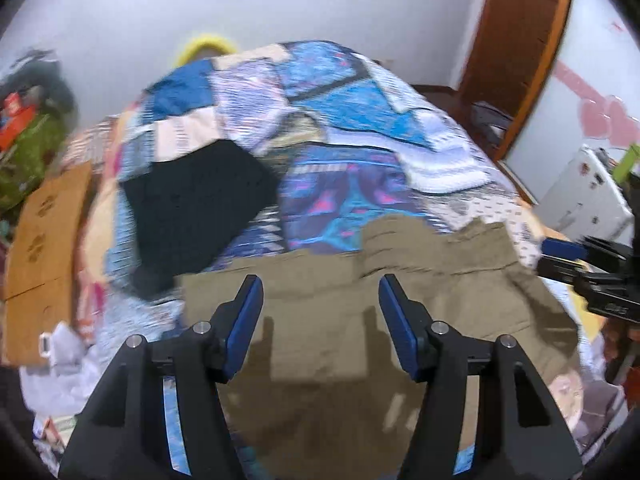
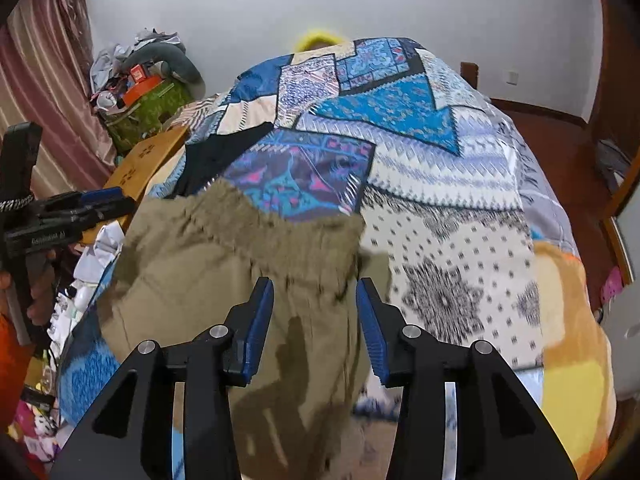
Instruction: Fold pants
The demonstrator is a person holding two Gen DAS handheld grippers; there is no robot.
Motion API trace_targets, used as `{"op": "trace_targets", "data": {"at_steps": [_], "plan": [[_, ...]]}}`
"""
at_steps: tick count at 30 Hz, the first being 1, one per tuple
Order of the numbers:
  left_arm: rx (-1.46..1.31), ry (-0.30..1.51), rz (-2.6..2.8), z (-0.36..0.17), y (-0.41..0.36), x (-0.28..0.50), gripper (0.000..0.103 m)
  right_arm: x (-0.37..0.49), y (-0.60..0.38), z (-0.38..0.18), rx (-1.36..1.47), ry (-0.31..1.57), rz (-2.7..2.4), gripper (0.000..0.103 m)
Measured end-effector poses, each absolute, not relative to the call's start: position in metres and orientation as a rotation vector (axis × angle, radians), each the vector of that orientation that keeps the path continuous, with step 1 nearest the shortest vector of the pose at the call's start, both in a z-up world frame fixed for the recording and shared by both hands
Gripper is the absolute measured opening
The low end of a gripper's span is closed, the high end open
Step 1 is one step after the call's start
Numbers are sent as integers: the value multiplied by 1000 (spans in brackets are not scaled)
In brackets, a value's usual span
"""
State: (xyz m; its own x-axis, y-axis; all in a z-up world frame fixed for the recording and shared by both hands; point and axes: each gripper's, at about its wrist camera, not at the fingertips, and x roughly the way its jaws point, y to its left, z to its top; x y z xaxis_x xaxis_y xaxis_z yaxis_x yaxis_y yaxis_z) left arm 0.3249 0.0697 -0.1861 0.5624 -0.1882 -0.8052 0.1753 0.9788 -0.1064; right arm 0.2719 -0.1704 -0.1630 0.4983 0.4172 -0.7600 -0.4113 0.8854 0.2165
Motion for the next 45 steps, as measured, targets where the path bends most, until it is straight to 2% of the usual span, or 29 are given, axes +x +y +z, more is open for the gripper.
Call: {"op": "trace_targets", "data": {"at_steps": [5,6,7,8,10,12,20,23,25,27,28,30,32,41,45], "plan": [[41,997,-274,-206,32,344,59,306,-157,-182,-21,1001,510,39],[71,1004,-254,-213,27,347,48,309,-154,-187,-48,1016,505,30],[95,1019,-232,-220,24,350,39,310,-152,-190,-84,1002,491,30],[90,1034,-240,-226,23,351,37,309,-151,-191,-106,987,490,29],[66,1033,-236,-232,27,352,37,309,-153,-193,-110,981,490,28],[45,1034,-234,-235,31,352,37,311,-156,-195,-104,988,485,21],[-13,1063,-266,-218,44,348,39,312,-163,-187,-72,1020,480,21],[4,979,-219,-192,55,338,43,302,-167,-172,-66,981,473,22],[17,929,-191,-175,67,330,64,294,-172,-161,-43,960,479,29],[-3,896,-179,-167,81,321,78,286,-176,-153,-19,939,475,52],[-16,887,-174,-166,88,317,87,283,-178,-151,-12,929,471,57],[-35,883,-155,-170,102,308,95,274,-181,-148,3,918,473,74],[-36,903,-138,-179,111,304,96,270,-183,-151,13,925,466,81],[-167,1100,-100,-251,144,309,96,264,-191,-205,69,1093,470,81],[-247,1148,-159,-267,144,322,89,267,-196,-219,169,1129,516,82]]}}
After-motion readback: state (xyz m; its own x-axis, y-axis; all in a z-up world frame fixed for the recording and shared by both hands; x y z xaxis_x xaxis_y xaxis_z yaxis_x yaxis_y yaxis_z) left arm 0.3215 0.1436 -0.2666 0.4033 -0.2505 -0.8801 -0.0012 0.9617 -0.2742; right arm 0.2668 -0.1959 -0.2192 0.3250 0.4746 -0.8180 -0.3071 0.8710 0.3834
